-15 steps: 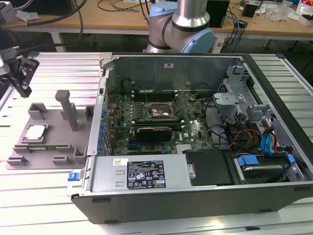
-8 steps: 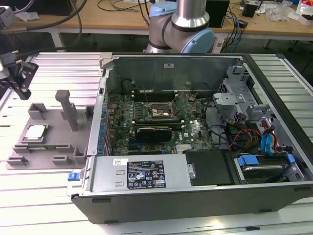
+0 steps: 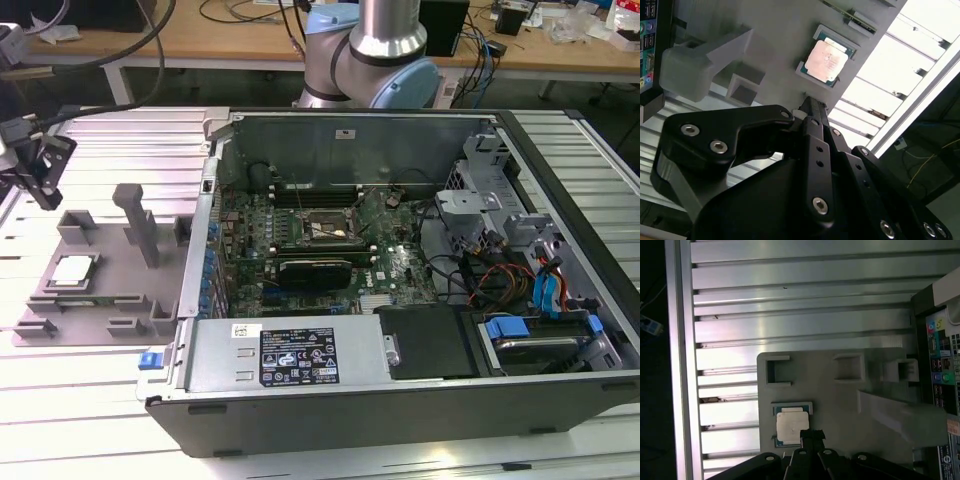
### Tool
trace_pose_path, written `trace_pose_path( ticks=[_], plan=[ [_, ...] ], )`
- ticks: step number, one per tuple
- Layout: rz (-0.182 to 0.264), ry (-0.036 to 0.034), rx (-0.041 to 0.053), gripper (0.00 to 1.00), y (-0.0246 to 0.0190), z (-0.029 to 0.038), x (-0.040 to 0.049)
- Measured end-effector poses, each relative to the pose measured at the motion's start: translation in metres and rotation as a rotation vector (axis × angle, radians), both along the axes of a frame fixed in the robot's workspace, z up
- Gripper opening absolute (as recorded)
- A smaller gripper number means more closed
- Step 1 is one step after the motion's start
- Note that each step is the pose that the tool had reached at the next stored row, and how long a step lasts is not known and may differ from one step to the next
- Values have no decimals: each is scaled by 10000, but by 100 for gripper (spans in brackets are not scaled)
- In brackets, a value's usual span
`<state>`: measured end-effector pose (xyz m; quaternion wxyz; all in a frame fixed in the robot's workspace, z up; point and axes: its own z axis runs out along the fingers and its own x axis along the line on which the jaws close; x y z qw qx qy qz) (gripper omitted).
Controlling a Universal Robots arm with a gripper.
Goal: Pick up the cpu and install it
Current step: 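Pick up the cpu and move it towards the insertion slot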
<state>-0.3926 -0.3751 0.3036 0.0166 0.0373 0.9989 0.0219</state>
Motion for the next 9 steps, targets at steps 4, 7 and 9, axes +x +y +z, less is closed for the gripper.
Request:
trace_pose_path(
  ticks=[4, 7, 9],
  plan=[
    [0, -9, 0, 11, 0, -49, -32],
    [0, -30, 0, 11, 0, -104, -75],
    [0, -40, 1, 11, 0, -126, -93]
  ],
)
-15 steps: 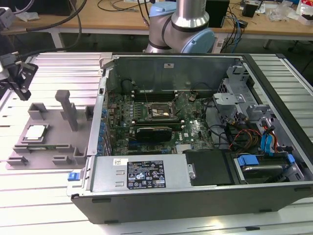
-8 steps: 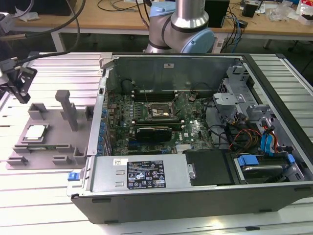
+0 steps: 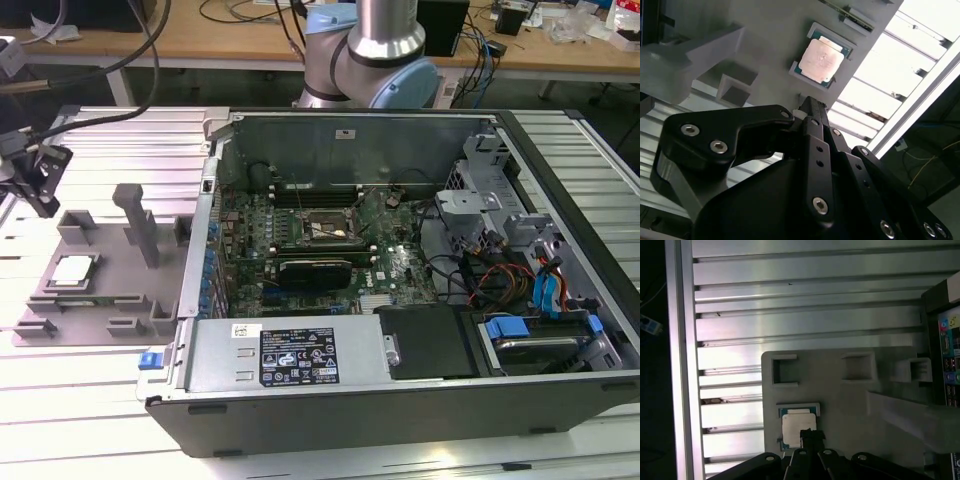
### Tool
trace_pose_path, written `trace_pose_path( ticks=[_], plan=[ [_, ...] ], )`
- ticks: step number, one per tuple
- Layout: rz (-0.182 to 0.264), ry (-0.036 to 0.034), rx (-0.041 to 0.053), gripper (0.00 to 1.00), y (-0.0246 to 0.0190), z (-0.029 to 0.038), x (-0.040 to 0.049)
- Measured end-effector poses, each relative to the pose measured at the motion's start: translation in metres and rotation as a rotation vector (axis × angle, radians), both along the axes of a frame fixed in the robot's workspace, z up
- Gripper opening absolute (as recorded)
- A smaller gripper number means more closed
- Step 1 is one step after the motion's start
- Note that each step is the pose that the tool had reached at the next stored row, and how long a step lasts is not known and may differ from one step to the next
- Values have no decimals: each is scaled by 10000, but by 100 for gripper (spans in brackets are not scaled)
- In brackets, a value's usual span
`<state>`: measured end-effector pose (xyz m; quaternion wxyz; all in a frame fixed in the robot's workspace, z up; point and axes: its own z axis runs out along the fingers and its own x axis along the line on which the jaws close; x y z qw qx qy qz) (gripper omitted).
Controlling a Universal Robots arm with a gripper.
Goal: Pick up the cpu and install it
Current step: 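Pick up the cpu and move it towards the insertion slot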
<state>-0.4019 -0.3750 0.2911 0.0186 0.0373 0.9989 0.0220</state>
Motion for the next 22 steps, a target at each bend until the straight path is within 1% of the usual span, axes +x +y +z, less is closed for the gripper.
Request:
trace_pose_path(
  ticks=[1, 5, 7, 9, 11, 13, 15, 17, 21, 22],
  plan=[
    [0, -4, -1, 11, 0, -9, -8],
    [0, -15, 0, 11, 0, -84, -44],
    [0, -15, 0, 11, -3, -159, -61],
    [0, -16, 0, 11, -4, -198, -67],
    [0, -16, -1, 11, -7, -259, -80],
    [0, -15, -1, 11, -9, -305, -90],
    [0, -15, -1, 11, -12, -388, -103],
    [0, -16, 0, 11, -33, -446, -116],
    [0, -15, -1, 11, -61, -493, -128],
    [0, -15, -1, 11, -88, -514, -129]
  ],
)
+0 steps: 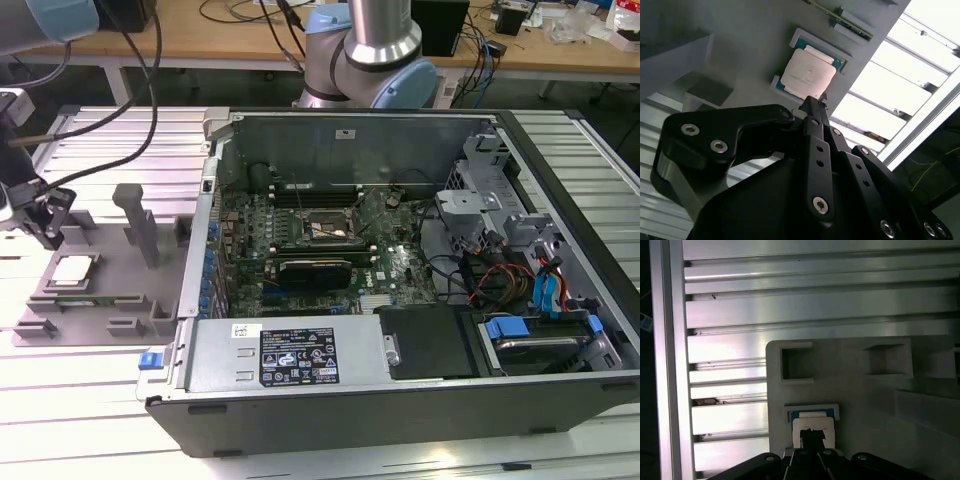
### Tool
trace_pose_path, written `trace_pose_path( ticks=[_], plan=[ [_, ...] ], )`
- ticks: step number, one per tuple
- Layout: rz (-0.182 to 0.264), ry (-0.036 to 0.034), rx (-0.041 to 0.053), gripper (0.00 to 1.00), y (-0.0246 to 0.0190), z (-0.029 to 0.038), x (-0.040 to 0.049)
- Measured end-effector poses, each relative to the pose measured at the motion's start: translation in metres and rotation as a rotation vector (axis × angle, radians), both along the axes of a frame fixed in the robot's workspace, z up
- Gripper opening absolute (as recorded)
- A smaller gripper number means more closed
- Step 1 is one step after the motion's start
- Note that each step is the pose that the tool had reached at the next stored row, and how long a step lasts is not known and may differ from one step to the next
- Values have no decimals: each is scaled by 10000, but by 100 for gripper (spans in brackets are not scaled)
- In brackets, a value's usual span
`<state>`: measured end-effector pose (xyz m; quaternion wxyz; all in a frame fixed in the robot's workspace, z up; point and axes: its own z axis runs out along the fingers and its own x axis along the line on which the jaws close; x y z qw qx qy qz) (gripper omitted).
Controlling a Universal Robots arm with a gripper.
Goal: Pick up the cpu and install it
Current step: 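Pick up the cpu and move it towards the insertion slot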
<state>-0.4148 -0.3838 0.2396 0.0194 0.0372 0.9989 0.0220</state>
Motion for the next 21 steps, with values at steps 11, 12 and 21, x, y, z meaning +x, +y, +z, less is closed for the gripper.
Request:
trace_pose_path(
  ticks=[11, 12, 21],
  plan=[
    [5, 21, 0, 11, -119, -228, 56],
    [8, 26, -1, 11, -119, -250, 62],
    [72, 43, -11, 16, -119, -318, 83]
  ],
)
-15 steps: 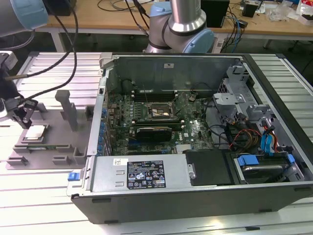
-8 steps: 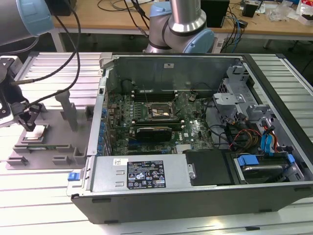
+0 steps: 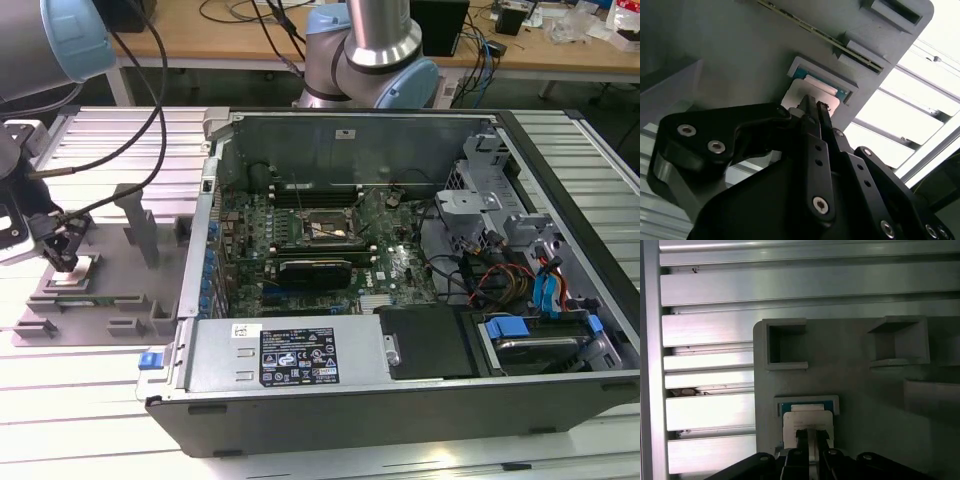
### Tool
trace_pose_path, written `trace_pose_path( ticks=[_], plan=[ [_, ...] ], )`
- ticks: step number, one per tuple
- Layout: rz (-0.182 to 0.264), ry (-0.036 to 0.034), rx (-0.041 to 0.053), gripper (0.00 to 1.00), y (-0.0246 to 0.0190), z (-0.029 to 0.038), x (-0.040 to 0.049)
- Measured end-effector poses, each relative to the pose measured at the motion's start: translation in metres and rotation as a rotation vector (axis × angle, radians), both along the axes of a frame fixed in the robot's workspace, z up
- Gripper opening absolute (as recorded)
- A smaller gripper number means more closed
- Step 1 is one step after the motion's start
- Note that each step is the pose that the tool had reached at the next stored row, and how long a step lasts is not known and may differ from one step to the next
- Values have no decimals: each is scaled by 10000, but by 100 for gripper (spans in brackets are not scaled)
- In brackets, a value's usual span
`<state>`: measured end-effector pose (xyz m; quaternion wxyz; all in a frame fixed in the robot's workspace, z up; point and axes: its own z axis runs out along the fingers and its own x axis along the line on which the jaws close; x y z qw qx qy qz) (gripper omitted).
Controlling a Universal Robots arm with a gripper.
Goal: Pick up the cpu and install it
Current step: 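Pick up the cpu and move it towards the insertion slot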
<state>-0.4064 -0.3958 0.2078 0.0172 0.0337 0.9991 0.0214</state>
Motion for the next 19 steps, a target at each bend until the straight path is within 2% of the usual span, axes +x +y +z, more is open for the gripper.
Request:
trace_pose_path(
  ticks=[3, 4, 7, 8, 15, 19],
  plan=[
    [0, 0, 0, 36, 0, -2, 0],
    [0, 0, 0, 48, 0, -2, 0],
    [0, -1, 0, 54, 0, -5, 0],
    [0, -5, 3, 60, 1, -12, 1],
    [286, 0, 0, 60, 2, -100, 3],
    [285, -1, 0, 60, 25, -145, 2]
  ],
)
